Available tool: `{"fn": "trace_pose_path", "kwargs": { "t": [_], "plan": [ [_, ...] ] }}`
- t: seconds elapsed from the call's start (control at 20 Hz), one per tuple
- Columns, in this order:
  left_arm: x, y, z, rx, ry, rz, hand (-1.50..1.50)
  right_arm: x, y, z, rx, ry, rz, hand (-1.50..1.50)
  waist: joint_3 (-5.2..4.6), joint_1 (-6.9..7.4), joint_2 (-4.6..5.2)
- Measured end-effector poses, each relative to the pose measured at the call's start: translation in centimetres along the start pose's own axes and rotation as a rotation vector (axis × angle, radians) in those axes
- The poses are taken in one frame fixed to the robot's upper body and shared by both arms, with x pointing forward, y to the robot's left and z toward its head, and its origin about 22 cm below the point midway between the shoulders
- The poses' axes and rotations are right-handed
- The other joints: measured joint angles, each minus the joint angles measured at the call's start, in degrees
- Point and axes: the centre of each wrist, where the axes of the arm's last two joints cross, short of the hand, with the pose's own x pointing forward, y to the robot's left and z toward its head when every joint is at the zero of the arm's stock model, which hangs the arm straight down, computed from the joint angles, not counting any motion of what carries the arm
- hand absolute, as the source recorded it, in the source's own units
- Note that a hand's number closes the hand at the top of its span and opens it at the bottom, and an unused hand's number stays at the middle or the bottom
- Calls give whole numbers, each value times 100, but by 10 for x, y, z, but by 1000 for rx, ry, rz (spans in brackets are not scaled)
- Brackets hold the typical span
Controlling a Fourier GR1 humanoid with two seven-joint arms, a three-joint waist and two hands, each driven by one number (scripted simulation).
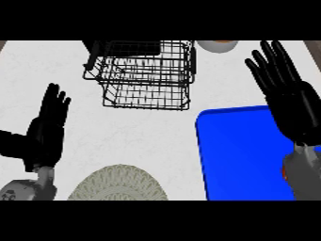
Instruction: Pick the squash from the tray and place it in the tiered basket
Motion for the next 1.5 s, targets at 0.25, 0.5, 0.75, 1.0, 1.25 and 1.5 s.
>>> {"fn": "trace_pose_path", "kwargs": {
  "t": [0.25,0.5,0.75,1.0,1.25,1.5],
  "plan": [
    [-29,23,13,45,102,-113,0,21,-64,41,-338,9,278,150,-47,-230,-185],
    [-55,46,31,106,207,-196,0,34,-137,114,-938,95,506,-150,-60,-793,-198],
    [-77,48,52,65,259,-237,0,28,-138,188,-1354,6,582,-150,-59,-562,-274],
    [-85,40,52,4,258,-258,0,42,-95,240,-1418,104,653,-150,-71,-232,-265],
    [-91,30,53,-31,245,-266,0,55,-68,259,-1288,429,712,-150,-87,-36,-217],
    [-87,28,46,-55,235,-269,0,77,-45,260,-1178,726,851,-150,-90,117,-182]
  ]
}}
